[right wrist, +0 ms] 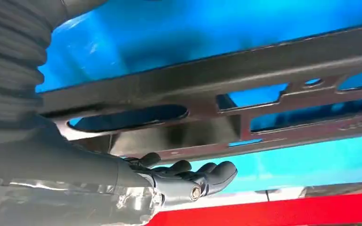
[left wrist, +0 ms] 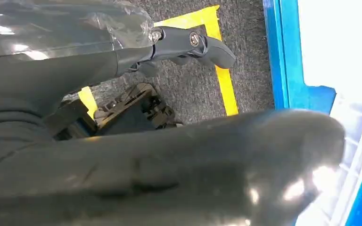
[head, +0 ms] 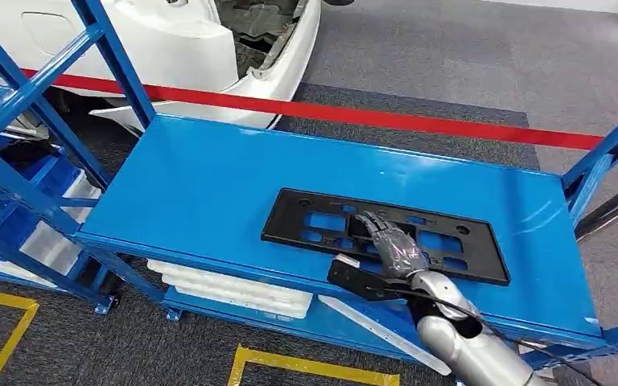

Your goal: Take the parts from the cabinet and place them on the table.

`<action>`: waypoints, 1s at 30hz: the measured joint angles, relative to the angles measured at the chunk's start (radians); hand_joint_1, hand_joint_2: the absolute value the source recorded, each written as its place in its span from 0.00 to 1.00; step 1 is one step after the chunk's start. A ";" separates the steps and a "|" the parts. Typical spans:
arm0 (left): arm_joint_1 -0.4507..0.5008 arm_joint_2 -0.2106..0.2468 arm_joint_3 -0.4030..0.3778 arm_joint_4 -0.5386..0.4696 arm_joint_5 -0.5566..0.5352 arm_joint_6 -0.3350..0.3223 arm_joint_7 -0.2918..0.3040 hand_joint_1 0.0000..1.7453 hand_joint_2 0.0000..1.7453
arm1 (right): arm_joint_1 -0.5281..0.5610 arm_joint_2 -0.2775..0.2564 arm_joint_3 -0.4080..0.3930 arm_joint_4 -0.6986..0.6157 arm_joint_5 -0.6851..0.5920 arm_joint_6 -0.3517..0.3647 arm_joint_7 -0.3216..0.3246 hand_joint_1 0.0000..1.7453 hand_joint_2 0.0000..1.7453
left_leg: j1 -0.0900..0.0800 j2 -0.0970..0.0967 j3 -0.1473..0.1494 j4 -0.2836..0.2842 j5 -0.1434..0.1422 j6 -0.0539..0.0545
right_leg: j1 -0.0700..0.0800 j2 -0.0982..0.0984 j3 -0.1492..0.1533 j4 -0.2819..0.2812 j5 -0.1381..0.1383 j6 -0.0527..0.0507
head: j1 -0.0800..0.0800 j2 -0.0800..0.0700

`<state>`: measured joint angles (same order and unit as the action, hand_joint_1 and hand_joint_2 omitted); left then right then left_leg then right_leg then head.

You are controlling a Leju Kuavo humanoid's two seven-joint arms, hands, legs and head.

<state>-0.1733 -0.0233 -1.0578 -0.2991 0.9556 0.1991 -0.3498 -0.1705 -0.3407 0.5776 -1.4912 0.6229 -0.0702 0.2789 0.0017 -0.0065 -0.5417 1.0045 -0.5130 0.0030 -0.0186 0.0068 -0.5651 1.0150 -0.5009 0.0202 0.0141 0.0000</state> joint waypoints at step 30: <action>0.002 -0.005 0.000 0.000 0.011 0.008 0.010 0.00 0.00 | -0.080 0.005 0.033 0.079 0.126 0.074 0.068 0.00 1.00 | 0.000 0.000 0.001 0.000 0.000 0.000 | 0.000 0.000 0.001 0.000 0.000 0.000 | 0.000 0.000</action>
<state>-0.1712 -0.0286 -1.0578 -0.2995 0.9667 0.2068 -0.3403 -0.2502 -0.3357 0.6104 -1.4122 0.7485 0.0034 0.3468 0.0017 -0.0063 -0.5406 1.0045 -0.5130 0.0030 -0.0185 0.0069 -0.5641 1.0150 -0.5008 0.0202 0.0141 0.0000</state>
